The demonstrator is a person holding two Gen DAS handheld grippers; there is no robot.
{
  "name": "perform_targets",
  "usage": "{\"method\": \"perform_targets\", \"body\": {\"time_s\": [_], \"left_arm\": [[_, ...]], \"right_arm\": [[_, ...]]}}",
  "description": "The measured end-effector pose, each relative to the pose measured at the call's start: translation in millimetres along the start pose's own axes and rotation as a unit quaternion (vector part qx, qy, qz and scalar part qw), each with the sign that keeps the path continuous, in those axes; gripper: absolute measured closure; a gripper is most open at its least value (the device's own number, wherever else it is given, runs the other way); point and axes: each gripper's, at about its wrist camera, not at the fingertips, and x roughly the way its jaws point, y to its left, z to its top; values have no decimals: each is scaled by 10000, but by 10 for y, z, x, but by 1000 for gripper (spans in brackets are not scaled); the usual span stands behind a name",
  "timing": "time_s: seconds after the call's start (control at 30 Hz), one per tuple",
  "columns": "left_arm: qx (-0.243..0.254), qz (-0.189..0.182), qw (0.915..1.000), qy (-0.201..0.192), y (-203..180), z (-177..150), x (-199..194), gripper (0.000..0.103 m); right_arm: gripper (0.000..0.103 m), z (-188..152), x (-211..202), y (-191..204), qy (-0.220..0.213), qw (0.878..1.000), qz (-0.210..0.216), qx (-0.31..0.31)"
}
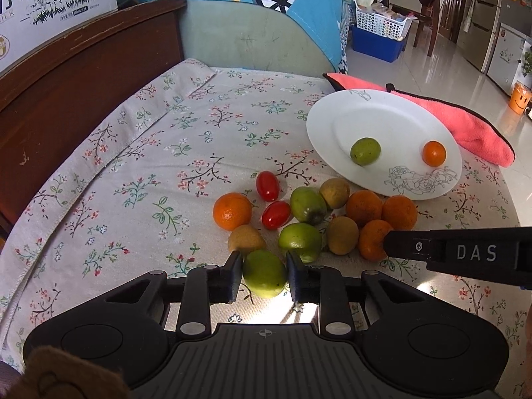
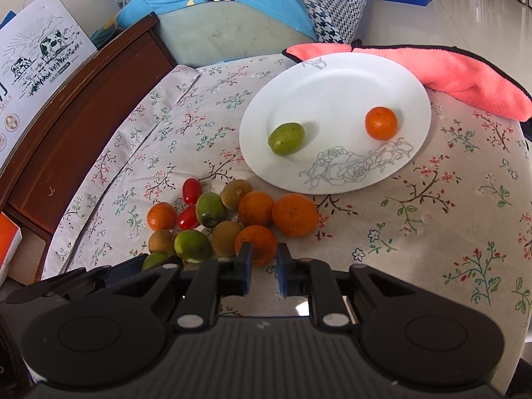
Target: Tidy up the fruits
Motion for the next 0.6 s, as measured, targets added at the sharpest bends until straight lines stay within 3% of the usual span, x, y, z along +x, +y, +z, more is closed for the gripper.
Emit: {"method": "perform_targets", "body": {"time_s": [0.3, 0.6], "left_arm": [[96, 52, 9998, -184, -45, 45, -63, 80], [220, 349, 9989, -234, -78, 51, -87, 77]], "right_arm": [[88, 8, -13, -12, -57, 10000, -52, 44], [84, 24, -6, -45, 8, 9998, 4, 202]]}}
